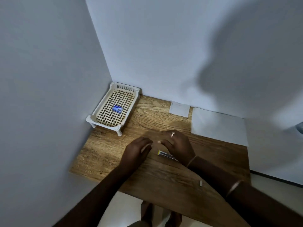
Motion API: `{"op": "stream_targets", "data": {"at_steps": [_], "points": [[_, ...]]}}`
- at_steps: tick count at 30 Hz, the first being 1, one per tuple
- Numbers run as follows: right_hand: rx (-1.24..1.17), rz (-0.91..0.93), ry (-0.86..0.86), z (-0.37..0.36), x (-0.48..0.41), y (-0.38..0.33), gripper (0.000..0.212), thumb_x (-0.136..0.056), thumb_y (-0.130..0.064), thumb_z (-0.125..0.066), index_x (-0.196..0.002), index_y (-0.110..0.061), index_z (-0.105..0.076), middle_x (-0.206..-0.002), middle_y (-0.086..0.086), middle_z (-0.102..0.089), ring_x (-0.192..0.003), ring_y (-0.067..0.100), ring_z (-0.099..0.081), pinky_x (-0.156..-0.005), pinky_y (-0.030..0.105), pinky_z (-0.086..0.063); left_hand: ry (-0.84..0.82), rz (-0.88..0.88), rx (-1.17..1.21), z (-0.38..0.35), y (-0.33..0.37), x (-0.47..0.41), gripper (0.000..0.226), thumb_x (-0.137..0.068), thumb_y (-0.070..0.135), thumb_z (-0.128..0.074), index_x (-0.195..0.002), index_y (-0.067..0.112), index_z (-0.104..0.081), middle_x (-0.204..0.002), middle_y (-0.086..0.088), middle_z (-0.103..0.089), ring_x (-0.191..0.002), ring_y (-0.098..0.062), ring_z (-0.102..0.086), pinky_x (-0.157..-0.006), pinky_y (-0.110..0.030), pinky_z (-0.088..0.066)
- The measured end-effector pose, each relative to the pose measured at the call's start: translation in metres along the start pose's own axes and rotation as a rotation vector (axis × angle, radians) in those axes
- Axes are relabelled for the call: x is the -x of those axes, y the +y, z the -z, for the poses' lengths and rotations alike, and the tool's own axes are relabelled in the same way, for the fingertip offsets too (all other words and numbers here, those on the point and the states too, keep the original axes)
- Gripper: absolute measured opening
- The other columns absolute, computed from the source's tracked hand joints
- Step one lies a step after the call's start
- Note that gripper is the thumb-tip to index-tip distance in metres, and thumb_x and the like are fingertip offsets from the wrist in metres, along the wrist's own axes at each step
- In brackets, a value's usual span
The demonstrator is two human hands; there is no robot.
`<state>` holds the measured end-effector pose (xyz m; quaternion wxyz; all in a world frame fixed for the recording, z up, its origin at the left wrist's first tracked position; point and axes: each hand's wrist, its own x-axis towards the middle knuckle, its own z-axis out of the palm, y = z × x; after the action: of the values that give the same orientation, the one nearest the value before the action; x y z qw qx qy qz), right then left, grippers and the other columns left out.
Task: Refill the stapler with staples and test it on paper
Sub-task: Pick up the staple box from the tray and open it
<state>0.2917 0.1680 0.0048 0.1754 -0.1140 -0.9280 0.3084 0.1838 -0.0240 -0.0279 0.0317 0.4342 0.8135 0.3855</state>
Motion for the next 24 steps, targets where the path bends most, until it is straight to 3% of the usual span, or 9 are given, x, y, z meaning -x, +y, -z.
{"op": "stream_targets", "data": {"at_steps": [3, 9, 12, 17, 20, 24], "points": [[-0.014, -0.005, -0.002, -0.023, -0.051, -0.022, 0.034, -0.088, -0.040, -0.074, -0.115, -0.020, -0.073, -0.111, 0.002, -0.075, -0.103, 0.019, -0.068, -0.089, 0.030, -0.053, 0.072, 0.056, -0.053, 0.037, -0.024, -0.028, 0.019, -0.092, 0.018, -0.073, -0.110, 0.021, -0.073, -0.110, 0.005, -0.074, -0.099, -0.007, -0.066, -0.086, -0.016, -0.047], [-0.003, -0.017, -0.047, -0.082, -0.131, -0.050, 0.030, -0.086, -0.033, -0.074, -0.112, -0.018, -0.073, -0.105, 0.006, -0.076, -0.098, 0.024, -0.070, -0.083, 0.030, -0.054, 0.154, 0.209, -0.115, 0.100, -0.077, -0.081, 0.029, -0.089, 0.005, -0.071, -0.117, 0.015, -0.074, -0.118, -0.002, -0.074, -0.106, -0.018, -0.070, -0.092, -0.030, -0.054], [-0.028, -0.043, -0.017, -0.108, -0.156, -0.056, 0.031, -0.083, -0.025, -0.075, -0.113, -0.017, -0.073, -0.104, 0.008, -0.076, -0.096, 0.026, -0.071, -0.080, 0.028, -0.053, 0.142, 0.282, -0.168, 0.112, -0.103, -0.099, 0.038, -0.086, -0.002, -0.068, -0.120, 0.013, -0.072, -0.120, -0.006, -0.074, -0.108, -0.021, -0.069, -0.093, -0.024, -0.049], [0.086, -0.076, -0.051, -0.144, -0.189, -0.051, 0.030, -0.084, -0.032, -0.071, -0.108, -0.014, -0.072, -0.103, 0.008, -0.075, -0.096, 0.029, -0.069, -0.085, 0.039, -0.055, 0.040, 0.428, -0.175, 0.109, -0.141, -0.120, 0.044, -0.089, 0.001, -0.064, -0.132, 0.008, -0.065, -0.132, -0.013, -0.067, -0.121, -0.028, -0.063, -0.106, -0.033, -0.045], [0.186, -0.081, -0.060, -0.157, -0.200, -0.047, 0.035, -0.085, -0.037, -0.067, -0.116, -0.018, -0.067, -0.105, 0.006, -0.074, -0.099, 0.029, -0.066, -0.091, 0.041, -0.048, -0.014, 0.486, -0.157, 0.103, -0.156, -0.126, 0.051, -0.088, 0.000, -0.064, -0.138, 0.006, -0.060, -0.137, -0.014, -0.064, -0.126, -0.029, -0.060, -0.108, -0.029, -0.039], [0.227, -0.070, -0.060, -0.172, -0.208, -0.040, 0.038, -0.085, -0.039, -0.064, -0.117, -0.020, -0.065, -0.103, 0.004, -0.074, -0.101, 0.028, -0.064, -0.091, 0.042, -0.041, 0.019, 0.496, -0.153, 0.098, -0.164, -0.130, 0.047, -0.089, 0.003, -0.065, -0.136, 0.005, -0.062, -0.131, -0.014, -0.068, -0.120, -0.029, -0.065, -0.107, -0.034, -0.044]]}}
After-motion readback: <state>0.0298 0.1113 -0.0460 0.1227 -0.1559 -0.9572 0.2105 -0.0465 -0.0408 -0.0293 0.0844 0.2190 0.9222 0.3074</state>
